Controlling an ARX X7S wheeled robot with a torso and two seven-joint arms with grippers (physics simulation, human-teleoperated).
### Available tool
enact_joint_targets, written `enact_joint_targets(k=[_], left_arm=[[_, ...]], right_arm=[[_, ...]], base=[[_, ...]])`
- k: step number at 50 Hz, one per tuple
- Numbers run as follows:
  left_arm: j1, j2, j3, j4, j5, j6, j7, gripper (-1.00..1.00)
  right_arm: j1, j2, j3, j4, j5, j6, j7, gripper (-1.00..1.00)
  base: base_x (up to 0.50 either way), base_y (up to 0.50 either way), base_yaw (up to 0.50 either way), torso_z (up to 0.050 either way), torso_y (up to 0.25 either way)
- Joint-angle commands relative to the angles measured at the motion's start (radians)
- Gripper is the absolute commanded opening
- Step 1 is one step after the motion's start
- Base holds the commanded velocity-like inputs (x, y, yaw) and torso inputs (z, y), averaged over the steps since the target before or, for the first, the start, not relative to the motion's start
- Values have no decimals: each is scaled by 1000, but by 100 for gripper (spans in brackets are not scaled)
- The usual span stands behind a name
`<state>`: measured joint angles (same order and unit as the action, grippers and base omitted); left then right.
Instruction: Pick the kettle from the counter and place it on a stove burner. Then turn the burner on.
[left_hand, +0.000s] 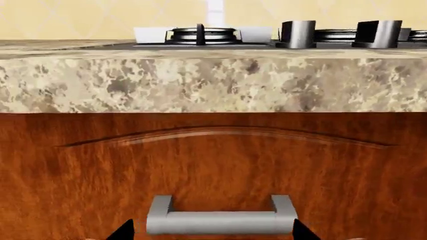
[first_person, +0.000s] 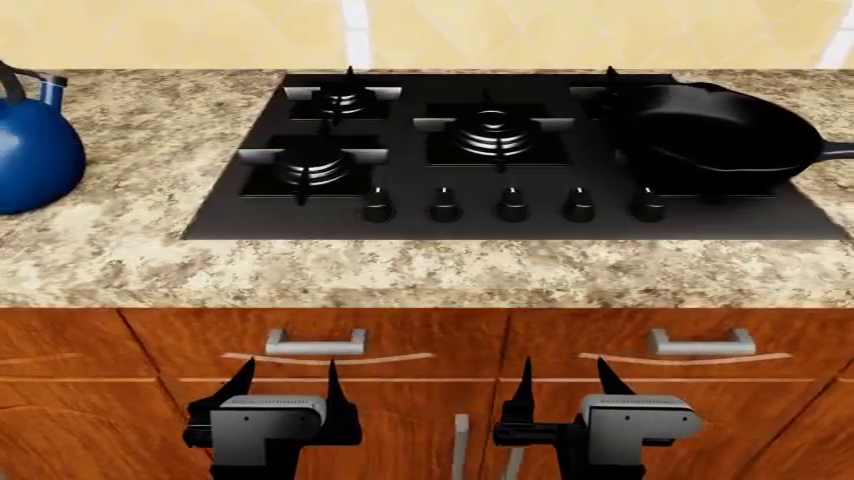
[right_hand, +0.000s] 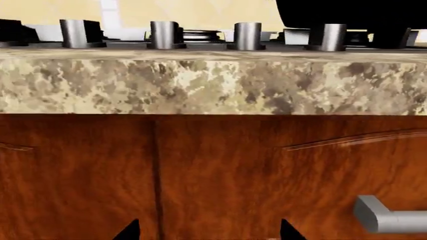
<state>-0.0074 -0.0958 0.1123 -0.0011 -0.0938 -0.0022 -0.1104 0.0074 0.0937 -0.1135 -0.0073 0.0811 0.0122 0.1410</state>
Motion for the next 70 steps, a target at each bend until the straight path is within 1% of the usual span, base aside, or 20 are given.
enact_joint_targets(k=[1,63,70], left_arm=[[-3,-13,17,-1,-10,-1,-14,100],[-9,-57,70,-3,-53,10,-61,100],[-10,-62,78,-3,-57,19,-59,100]], right_arm=[[2,12,-14,0,15,1,14,100],[11,55,-68,5,54,-6,70,100],[12,57,-70,5,61,-11,76,100]], base=[[0,500,0,0,0],[0,499,0,0,0],[0,147,0,0,0]])
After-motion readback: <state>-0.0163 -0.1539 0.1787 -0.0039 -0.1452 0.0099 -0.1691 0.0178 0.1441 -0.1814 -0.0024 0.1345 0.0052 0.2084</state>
